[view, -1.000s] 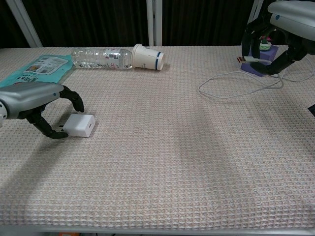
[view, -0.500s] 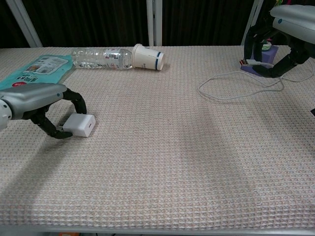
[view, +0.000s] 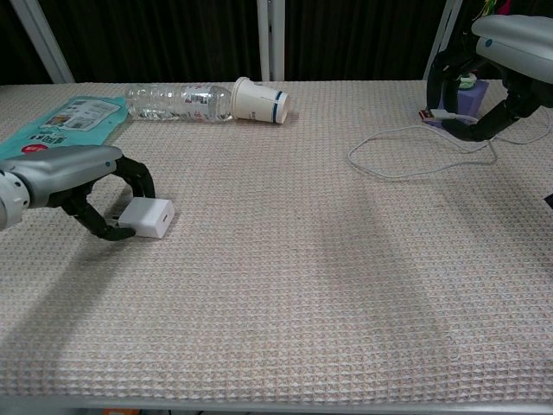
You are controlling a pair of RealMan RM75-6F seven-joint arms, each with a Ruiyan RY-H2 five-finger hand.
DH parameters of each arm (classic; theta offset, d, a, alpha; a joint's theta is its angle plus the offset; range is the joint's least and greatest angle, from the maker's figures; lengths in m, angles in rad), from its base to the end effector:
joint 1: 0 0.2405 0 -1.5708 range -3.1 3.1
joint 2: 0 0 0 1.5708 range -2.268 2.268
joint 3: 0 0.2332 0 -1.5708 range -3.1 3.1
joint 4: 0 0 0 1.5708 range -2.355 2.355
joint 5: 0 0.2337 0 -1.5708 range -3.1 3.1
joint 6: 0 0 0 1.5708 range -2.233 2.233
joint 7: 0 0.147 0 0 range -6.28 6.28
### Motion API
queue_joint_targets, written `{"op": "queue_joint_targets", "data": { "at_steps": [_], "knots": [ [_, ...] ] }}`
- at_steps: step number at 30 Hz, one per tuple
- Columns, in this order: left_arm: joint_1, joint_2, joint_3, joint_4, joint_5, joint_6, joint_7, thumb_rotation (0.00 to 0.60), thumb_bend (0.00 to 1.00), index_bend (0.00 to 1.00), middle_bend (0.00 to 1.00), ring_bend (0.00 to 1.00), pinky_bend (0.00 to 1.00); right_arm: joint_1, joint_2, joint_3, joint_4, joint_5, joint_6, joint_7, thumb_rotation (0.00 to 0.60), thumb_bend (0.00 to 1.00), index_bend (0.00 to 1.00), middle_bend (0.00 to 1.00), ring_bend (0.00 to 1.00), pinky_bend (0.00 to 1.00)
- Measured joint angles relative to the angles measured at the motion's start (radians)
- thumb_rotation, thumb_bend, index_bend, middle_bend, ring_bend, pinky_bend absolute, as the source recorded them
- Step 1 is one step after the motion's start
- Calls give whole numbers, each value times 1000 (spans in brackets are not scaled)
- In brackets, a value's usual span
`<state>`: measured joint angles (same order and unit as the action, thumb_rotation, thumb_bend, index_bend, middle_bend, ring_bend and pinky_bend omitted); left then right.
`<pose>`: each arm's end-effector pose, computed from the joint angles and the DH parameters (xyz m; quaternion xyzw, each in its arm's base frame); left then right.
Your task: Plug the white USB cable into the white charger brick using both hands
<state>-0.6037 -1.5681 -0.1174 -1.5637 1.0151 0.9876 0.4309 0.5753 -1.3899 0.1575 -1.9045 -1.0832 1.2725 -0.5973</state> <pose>-0.1681 0.2864 -0.0585 -0.7233 -0.4545 -0.3101 0.4172 -0.1174 -0.2752 0.0214 0.6861 -0.3753 0.3934 0.4834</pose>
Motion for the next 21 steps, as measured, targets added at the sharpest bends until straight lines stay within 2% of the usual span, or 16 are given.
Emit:
{"op": "queue_joint_targets", "data": {
  "at_steps": [3,11,21],
  "knots": [
    [-1,-2,-18,-1,0,14,-21,524,370,470,432,234,108,5,1,9,-6,13,-15,9,600,327,591,528,251,81],
    [-21,23,-91,-58,-18,66,-19,508,373,470,435,235,112,72,-10,63,-22,106,-92,-3,600,327,594,528,251,83],
    [-81,28,-134,-146,-43,130,112,511,371,470,434,235,111,265,-114,161,32,367,-171,-122,600,327,594,529,250,83]
  ]
}}
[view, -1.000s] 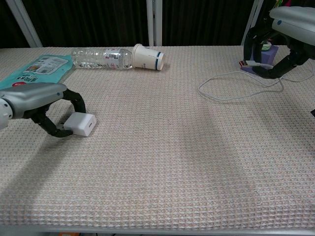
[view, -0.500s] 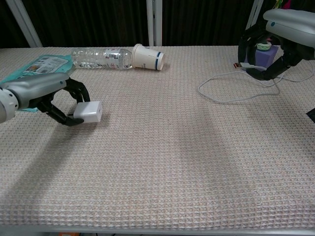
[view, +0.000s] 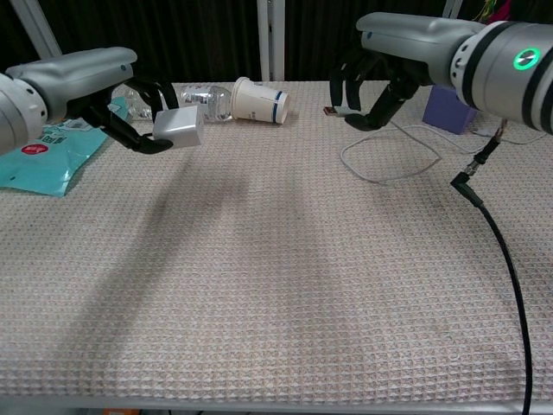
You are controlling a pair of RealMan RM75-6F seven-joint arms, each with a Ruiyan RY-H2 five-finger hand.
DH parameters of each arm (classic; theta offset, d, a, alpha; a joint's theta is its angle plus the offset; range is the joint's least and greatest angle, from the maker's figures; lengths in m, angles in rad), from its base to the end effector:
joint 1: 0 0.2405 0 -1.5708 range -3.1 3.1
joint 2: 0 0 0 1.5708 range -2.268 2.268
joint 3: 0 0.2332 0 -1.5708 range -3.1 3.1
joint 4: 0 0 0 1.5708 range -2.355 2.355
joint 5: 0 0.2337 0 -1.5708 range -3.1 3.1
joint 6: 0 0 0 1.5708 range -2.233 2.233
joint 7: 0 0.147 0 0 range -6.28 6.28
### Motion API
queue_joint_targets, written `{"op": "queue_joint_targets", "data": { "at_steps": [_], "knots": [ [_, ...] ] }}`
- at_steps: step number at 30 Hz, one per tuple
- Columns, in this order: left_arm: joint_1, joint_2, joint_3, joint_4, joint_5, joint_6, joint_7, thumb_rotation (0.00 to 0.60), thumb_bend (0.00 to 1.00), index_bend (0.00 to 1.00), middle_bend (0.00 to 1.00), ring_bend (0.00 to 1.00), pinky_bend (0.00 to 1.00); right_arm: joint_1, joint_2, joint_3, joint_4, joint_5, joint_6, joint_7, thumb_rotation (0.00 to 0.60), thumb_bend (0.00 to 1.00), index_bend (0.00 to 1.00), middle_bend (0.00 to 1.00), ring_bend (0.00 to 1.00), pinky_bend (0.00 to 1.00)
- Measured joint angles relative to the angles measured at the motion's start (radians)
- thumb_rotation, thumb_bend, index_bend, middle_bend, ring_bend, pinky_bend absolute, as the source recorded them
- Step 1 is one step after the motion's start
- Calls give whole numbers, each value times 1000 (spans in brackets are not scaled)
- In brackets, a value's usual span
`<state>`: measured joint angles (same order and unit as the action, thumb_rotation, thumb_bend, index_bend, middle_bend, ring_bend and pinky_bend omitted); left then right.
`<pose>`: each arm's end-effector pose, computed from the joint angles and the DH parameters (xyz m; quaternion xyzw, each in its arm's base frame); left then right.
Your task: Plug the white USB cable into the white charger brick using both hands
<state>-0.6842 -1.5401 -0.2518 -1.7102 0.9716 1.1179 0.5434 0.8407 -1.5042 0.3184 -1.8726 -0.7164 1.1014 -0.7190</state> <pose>-0.0972 0.3139 -0.0199 -0.6903 -0.4100 -0.3976 0.4441 -0.0361 -0.3113 -0.0162 0.7193 -0.4166 0.3786 0.4070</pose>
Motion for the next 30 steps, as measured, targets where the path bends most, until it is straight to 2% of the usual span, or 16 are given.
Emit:
{"op": "queue_joint_targets", "data": {
  "at_steps": [6,12,20,30],
  "knots": [
    [-31,6,-13,-25,-46,15,67,537,371,470,435,235,111,125,-100,48,90,142,2,-64,600,327,595,529,251,83],
    [-67,12,-24,-57,-108,44,154,542,370,469,435,235,112,211,-182,77,165,221,31,-104,600,327,597,529,253,83],
    [-109,7,-33,-84,-177,81,226,551,370,470,438,244,113,272,-267,109,236,259,97,-113,600,327,599,531,254,84],
    [-150,-1,-53,-101,-245,103,248,552,368,470,440,245,114,309,-339,134,309,274,148,-110,600,327,600,532,259,84]
  ]
}}
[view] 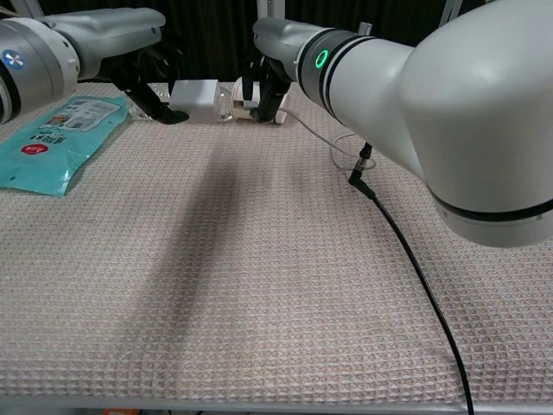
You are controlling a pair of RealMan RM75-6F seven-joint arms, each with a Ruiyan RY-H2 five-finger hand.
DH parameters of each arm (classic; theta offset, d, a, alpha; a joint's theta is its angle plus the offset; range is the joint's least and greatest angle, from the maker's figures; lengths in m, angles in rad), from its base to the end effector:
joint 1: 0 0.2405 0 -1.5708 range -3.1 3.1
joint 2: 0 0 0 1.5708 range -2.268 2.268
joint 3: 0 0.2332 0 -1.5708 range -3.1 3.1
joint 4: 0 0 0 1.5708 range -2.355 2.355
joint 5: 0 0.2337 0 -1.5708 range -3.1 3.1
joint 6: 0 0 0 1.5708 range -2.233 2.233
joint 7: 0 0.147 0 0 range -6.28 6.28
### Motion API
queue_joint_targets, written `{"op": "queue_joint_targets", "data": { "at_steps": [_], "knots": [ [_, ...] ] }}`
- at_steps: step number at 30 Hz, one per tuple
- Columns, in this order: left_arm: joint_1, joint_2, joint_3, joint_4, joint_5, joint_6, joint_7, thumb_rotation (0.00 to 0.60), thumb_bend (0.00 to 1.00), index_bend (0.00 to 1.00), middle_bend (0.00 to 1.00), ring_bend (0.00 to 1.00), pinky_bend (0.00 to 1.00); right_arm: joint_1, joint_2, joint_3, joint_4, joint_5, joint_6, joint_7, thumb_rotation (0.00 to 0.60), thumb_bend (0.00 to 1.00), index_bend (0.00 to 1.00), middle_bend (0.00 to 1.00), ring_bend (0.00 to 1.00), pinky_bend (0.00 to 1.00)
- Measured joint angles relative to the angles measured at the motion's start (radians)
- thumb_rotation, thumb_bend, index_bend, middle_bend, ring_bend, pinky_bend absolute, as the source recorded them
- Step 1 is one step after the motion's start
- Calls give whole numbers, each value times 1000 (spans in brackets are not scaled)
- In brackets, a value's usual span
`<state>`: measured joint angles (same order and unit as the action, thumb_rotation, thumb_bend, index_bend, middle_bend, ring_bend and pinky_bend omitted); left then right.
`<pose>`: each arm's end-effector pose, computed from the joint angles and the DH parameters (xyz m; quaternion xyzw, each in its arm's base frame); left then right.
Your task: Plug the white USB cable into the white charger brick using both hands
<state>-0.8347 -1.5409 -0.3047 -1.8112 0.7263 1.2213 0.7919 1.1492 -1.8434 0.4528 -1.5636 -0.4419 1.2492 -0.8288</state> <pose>-0.0520 0.3219 -0.0105 -0.6982 -0.3851 -0.3669 0.4792 0.0428 -0.3341 -0.0735 0.6830 -0.4449 0.3795 0.4377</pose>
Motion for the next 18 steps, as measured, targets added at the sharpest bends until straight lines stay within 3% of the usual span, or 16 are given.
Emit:
{"op": "queue_joint_targets", "data": {
  "at_steps": [18],
  "knots": [
    [-51,-5,-8,11,-85,3,-12,553,368,470,442,253,116,21,-68,32,69,-20,22,17,600,327,601,533,266,84]
  ]
}}
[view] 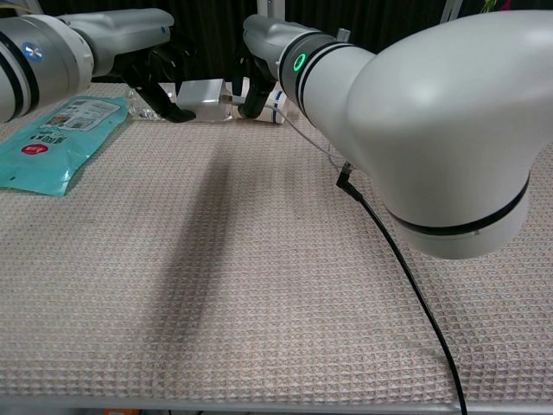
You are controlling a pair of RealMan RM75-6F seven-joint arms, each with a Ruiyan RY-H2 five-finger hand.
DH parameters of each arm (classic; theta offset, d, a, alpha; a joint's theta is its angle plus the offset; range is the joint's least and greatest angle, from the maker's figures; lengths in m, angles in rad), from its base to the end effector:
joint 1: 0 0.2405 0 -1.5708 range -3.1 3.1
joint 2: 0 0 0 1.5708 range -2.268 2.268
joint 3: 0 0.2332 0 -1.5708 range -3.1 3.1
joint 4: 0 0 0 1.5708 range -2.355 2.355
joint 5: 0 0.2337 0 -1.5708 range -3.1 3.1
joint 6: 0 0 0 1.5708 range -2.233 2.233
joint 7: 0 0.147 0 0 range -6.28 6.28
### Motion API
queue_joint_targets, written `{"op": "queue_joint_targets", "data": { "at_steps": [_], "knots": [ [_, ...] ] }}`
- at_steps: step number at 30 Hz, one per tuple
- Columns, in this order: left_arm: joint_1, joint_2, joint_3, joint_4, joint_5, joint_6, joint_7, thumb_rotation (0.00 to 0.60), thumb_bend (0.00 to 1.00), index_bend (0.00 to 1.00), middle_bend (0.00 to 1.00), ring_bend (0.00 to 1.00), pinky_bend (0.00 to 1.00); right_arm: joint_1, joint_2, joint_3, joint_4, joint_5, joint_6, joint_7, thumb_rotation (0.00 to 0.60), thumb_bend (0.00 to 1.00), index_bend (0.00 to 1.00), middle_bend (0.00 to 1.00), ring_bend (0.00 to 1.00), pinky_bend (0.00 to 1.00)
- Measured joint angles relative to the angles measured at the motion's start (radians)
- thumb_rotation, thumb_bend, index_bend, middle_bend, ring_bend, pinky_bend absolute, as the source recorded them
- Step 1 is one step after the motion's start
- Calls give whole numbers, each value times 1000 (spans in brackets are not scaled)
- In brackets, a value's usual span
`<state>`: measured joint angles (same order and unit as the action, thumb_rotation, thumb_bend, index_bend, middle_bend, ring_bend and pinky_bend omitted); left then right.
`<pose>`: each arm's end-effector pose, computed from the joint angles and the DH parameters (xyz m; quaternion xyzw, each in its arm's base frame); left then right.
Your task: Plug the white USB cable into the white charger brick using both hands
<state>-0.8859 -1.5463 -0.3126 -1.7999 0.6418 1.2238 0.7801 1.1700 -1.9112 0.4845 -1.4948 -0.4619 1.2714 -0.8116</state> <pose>-0.0462 0.3276 -0.0140 -0.6931 -0.4049 -0.3604 0.4752 0.0527 -0.3360 -0.0812 0.6653 -0.4534 0.3948 0.4427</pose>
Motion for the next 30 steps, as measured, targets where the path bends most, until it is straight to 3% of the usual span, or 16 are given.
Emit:
{"op": "queue_joint_targets", "data": {
  "at_steps": [19,30],
  "knots": [
    [-76,-3,0,0,-103,51,116,581,368,470,449,267,124,34,-48,43,69,35,6,-41,600,327,601,533,273,86],
    [-91,-12,-32,21,-142,52,70,590,368,471,452,278,143,27,-80,61,116,29,-5,4,600,327,601,534,273,92]
  ]
}}
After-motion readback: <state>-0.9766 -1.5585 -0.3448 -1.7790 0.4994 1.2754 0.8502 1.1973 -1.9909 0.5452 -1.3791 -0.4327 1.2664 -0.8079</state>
